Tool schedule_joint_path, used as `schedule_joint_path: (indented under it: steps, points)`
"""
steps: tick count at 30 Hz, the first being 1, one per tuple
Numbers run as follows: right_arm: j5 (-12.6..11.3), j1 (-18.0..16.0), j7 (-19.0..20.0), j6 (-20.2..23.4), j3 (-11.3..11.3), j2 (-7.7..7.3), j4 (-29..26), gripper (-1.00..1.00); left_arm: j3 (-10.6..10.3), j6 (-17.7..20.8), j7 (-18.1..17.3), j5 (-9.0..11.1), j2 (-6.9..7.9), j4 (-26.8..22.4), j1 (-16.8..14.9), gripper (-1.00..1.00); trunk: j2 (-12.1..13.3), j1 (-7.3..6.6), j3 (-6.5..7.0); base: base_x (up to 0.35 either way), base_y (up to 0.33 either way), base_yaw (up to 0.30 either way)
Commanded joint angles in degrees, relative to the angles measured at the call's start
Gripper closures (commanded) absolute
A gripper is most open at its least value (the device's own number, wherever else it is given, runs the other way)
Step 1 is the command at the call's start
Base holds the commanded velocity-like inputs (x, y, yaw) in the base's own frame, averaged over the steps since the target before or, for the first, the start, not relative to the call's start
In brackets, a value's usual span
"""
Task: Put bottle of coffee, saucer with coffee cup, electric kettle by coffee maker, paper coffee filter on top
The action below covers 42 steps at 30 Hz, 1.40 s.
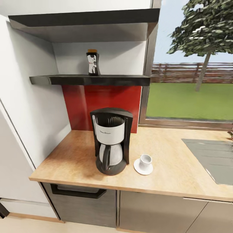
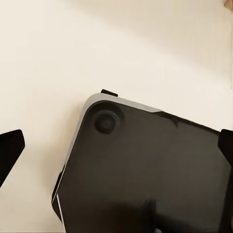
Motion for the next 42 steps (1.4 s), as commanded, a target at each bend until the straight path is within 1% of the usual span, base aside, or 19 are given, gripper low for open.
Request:
schedule_joint_path:
  steps: [1, 4, 9, 10, 11, 15, 16, 17, 21, 23, 24, 26, 35, 42]
  points:
    - [0.4, 0.0, 0.3, -0.1, -0.5, 0.02, -0.1, -1.0, -0.2, -0.1, 0.1, 0.1, -0.02, -0.1, 0.0, -1.0, -0.1, 0.04, -0.1, 0.006, -0.286, 0.0]
    - [0.4, 0.0, 0.2, -0.4, -0.4, 0.02, 0.0, -1.0, -0.3, -0.1, 0.0, 0.1, -0.04, -0.1, 0.0, -1.0, -0.1, 0.04, -0.1, 0.003, -0.288, 0.0]
    - [0.4, 0.0, 0.2, -2.8, -0.2, 0.02, 0.8, -1.0, -0.4, -0.1, 0.1, 0.1, -0.15, 0.2, 0.0, -1.0, -0.1, 0.04, -0.1, 0.001, -0.289, 0.0]
    - [0.4, 0.0, 0.2, -3.6, -0.1, 0.02, 1.5, -1.0, -0.4, -0.1, 0.1, 0.1, -0.17, 0.2, 0.0, -1.0, -0.1, 0.04, -0.1, 0.0, -0.289, 0.0]
    - [0.5, 0.0, 0.2, -6.3, 0.0, -0.11, 3.0, -1.0, -0.5, -0.1, 0.0, 0.1, -0.19, 0.3, 0.1, -1.0, -0.1, 0.04, -0.1, 0.0, -0.29, 0.0]
    - [0.4, 0.0, -0.2, -8.1, -0.3, -0.87, 3.5, -1.0, -0.5, -0.1, 0.1, 0.1, -0.2, 0.3, 0.0, -1.0, -0.1, 0.04, -0.1, 0.0, -0.29, 0.0]
    - [0.7, -0.3, -0.4, -7.9, 0.1, -0.53, 3.8, -1.0, -0.2, -0.1, -0.2, 0.4, 0.13, -0.1, 0.4, -1.0, -0.1, 0.04, -0.1, 0.0, 0.0, 0.0]
    - [0.9, -0.1, -0.1, -8.2, 0.4, -0.21, 4.1, -1.0, 0.0, -0.2, -0.4, 0.3, -0.18, -0.4, 0.7, -1.0, -0.1, 0.04, -0.1, 0.0, 0.0, 0.0]
    - [0.9, 0.1, 0.1, -9.0, 0.4, 1.09, 5.4, -1.0, -0.1, -0.3, -0.5, 0.2, -0.26, -0.3, 1.2, -1.0, -0.1, 0.04, -0.1, 0.0, 0.0, 0.0]
    - [0.8, 0.5, 0.2, -9.6, 0.4, 1.22, 5.5, -1.0, -0.6, -0.6, -0.7, 0.0, -0.33, -0.1, 1.2, -1.0, -0.1, 0.04, -0.1, 0.0, 0.0, 0.0]
    - [1.2, 0.6, -0.1, -9.9, 0.8, 1.55, 5.8, -1.0, -0.9, -1.0, -1.0, -0.2, -0.07, 0.1, 1.5, -1.0, -0.1, 0.04, -0.1, 0.0, 0.0, 0.0]
    - [1.8, 0.6, -0.8, -10.4, 0.9, 2.19, 5.8, -1.0, -1.5, -1.1, -1.3, -0.4, -0.09, 0.2, 1.6, -1.0, -0.1, 0.04, -0.1, 0.0, 0.0, 0.0]
    - [4.8, 0.5, -0.7, -10.5, 0.8, 5.09, 5.8, -1.0, -1.5, -2.1, -1.3, -0.3, -0.05, 0.3, 1.6, -1.0, -0.1, 0.04, -0.1, 0.0, 0.0, 0.001]
    - [7.1, 0.5, -0.5, -10.4, 0.8, 5.57, 5.9, -1.0, -1.2, -2.3, -1.3, 0.0, -0.03, 0.2, 1.6, -1.0, -0.1, 0.04, -0.1, 0.0, 0.0, 0.036]
